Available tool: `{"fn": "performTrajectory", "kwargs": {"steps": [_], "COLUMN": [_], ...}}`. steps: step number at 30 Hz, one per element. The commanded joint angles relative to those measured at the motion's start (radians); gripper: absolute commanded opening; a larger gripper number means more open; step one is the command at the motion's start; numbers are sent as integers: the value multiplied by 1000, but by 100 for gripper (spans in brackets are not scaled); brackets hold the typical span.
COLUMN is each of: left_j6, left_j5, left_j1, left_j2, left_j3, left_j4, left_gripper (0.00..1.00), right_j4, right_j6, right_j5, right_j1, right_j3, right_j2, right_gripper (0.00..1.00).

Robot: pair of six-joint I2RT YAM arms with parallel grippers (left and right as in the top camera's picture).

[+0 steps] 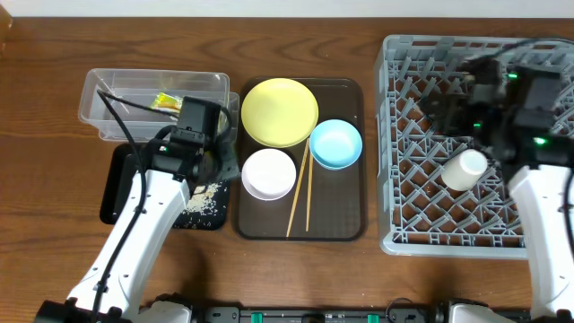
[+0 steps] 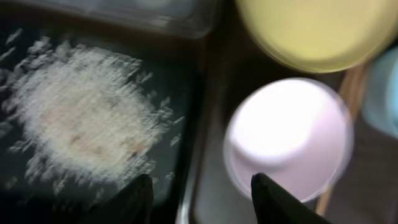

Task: Sort waste into correct bins and load items into the dishwasher rack
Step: 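Move the right gripper to the light-blue bowl and grasp its rim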

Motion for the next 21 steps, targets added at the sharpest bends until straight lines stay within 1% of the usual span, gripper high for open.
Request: {"fn": "performTrajectory", "kwargs": {"steps": [1, 4, 7, 10, 14, 17, 21], "left_j6": [-105, -125, -125, -125, -125, -125, -125], "left_j5": [-150, -148, -148, -146, -145, -145, -145], "left_j1": [11, 30, 48, 50, 50, 50, 50], "left_j2": [-13, -23, -34, -37, -37, -37, -37], "left_j3": [16, 16, 16, 16, 16, 16, 16], "left_j4": [-43, -61, -61, -61, -61, -61, -61], "left_gripper": [54, 54, 55, 58, 59, 60, 60], "right_j4": [17, 48, 87, 122, 188, 240, 272], "right_j6": [-66, -134, -201, -232, -231, -230, -230], "right_j5": [58, 243, 350, 377, 377, 412, 460], "right_j1": [132, 249, 339, 396, 436, 451, 465], "right_j3": [13, 13, 13, 13, 13, 13, 13], "right_j2": [10, 32, 73, 131, 230, 308, 402], "right_gripper": [57, 57, 52, 48, 36, 31, 30]}}
